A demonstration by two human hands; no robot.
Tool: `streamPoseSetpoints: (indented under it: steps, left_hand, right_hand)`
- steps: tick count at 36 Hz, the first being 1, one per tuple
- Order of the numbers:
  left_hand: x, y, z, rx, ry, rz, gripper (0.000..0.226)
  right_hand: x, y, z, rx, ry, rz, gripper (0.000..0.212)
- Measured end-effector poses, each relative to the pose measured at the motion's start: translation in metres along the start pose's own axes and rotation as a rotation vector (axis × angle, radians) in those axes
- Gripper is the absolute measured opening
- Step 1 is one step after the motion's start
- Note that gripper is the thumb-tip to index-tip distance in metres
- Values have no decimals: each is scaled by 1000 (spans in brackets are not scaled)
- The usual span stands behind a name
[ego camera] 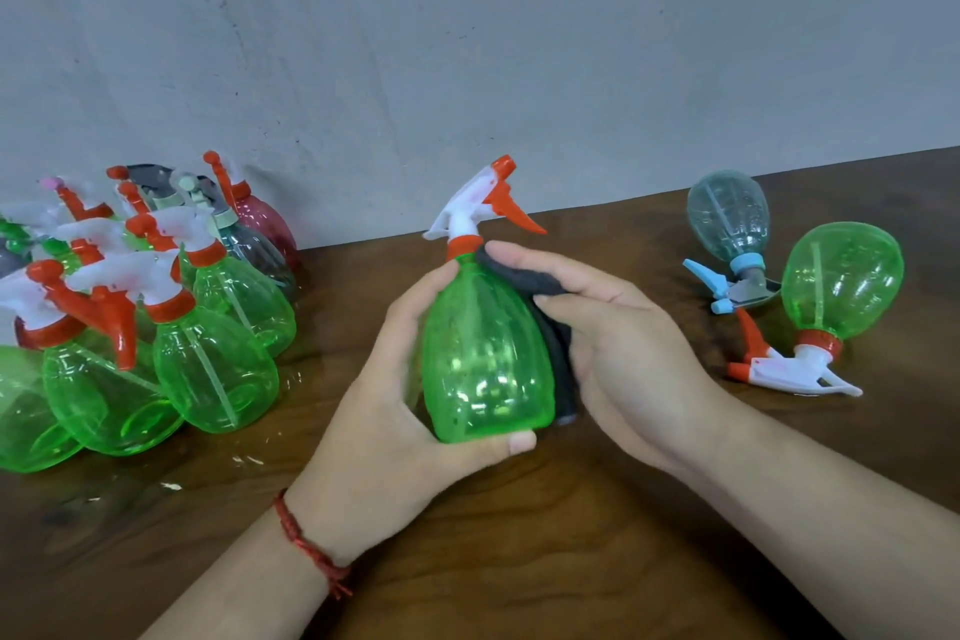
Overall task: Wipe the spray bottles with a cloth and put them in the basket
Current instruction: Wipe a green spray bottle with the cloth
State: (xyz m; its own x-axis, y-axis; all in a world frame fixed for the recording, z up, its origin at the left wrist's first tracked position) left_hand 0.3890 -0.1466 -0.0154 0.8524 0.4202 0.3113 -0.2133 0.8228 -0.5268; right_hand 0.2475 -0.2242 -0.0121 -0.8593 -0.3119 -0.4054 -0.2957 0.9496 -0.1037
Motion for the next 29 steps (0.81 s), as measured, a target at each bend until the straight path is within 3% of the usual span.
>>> streamPoseSetpoints:
  steps: [5, 10, 13, 18, 22, 29]
  left_hand:
    - [-4, 0, -3, -23, -15, -89, 121]
    - [-1, -4, -1, -147, -212, -51, 118]
    - [-2, -3, 0, -153, -196, -28, 115]
    - [1, -1, 1, -159, -212, 48, 115]
    - [8, -3, -6, -110, -221, 136, 117]
    - [33, -13, -21, -24, -250, 310, 115]
  right_hand:
    - [2, -2, 4, -50, -52, 16, 54]
    - [8, -5, 5, -3, 11, 54, 55]
    - [11, -5, 6, 41, 112, 80, 58]
    - [7, 1, 6, 115, 273, 65, 57]
    - [1, 8, 4, 158, 268, 12, 52]
    - [-10, 15, 9, 302, 424, -76, 60]
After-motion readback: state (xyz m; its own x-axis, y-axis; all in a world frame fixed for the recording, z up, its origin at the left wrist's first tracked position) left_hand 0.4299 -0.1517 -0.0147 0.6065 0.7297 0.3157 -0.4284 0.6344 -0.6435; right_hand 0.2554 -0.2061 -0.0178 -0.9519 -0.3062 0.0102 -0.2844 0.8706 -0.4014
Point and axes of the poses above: each hand's wrist, its own y-axis away from the middle knuckle, its own x-axis out of the back of the hand, z = x × y, the point moved 8 cm from there along -y, towards the middle knuckle, and after that the axes turned 14 degrees about z, right-handed, at the moved point
